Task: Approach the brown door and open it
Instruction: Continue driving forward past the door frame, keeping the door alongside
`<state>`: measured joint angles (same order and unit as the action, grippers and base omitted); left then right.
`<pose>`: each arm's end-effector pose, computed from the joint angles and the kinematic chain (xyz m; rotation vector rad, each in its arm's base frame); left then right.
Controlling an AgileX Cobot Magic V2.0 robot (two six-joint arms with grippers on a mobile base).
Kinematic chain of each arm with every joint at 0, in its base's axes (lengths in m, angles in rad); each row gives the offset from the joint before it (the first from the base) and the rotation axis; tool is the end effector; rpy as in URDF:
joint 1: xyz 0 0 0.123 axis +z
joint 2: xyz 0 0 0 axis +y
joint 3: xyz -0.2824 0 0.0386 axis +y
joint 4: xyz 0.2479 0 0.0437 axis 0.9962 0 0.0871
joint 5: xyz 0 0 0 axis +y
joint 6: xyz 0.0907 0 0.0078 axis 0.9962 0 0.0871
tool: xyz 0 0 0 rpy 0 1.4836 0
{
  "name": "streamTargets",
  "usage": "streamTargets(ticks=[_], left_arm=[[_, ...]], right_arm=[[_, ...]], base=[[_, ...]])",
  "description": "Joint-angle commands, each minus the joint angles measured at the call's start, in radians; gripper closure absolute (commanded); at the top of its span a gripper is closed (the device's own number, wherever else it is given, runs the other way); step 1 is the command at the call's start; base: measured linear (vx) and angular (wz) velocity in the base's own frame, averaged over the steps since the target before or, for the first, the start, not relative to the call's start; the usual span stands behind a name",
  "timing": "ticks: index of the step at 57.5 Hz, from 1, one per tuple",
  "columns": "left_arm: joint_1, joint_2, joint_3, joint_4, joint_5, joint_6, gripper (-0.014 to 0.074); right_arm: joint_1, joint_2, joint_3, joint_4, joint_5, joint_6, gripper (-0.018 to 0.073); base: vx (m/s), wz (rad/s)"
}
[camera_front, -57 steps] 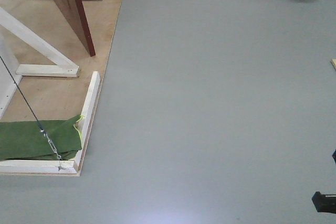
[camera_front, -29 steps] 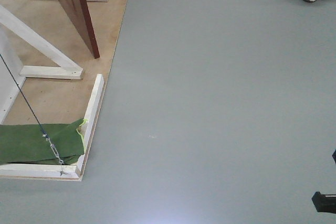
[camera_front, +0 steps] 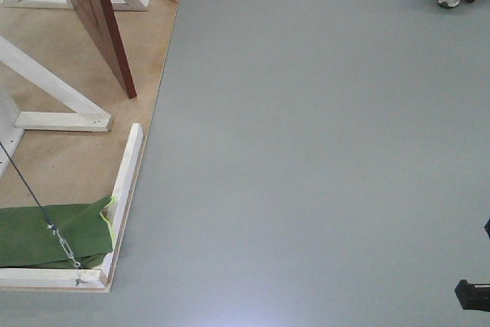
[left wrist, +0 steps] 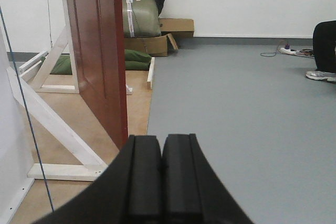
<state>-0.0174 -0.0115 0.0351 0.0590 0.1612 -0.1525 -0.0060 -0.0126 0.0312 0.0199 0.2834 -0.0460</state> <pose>0.0566 -0.0001 0.1872 -0.0713 1.6672 -0.0766 0.0547 0.0002 0.1776 -0.0227 1.7854 -0.0187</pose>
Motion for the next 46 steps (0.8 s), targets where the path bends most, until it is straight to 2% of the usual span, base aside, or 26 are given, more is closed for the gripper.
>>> streamTargets(ticks=[1, 46], left_arm=[[-0.001, -0.014, -0.026, 0.000, -0.085, -0.005, 0.0603], [-0.001, -0.014, -0.026, 0.000, -0.085, -0.005, 0.0603]], right_arm=[[-0.002, 0.013, 0.004, -0.006, -0.082, -0.005, 0.0559], [-0.002, 0.013, 0.004, -0.006, -0.082, -0.005, 0.0559]], base=[[0.17, -0.03], [0.22, -0.02]])
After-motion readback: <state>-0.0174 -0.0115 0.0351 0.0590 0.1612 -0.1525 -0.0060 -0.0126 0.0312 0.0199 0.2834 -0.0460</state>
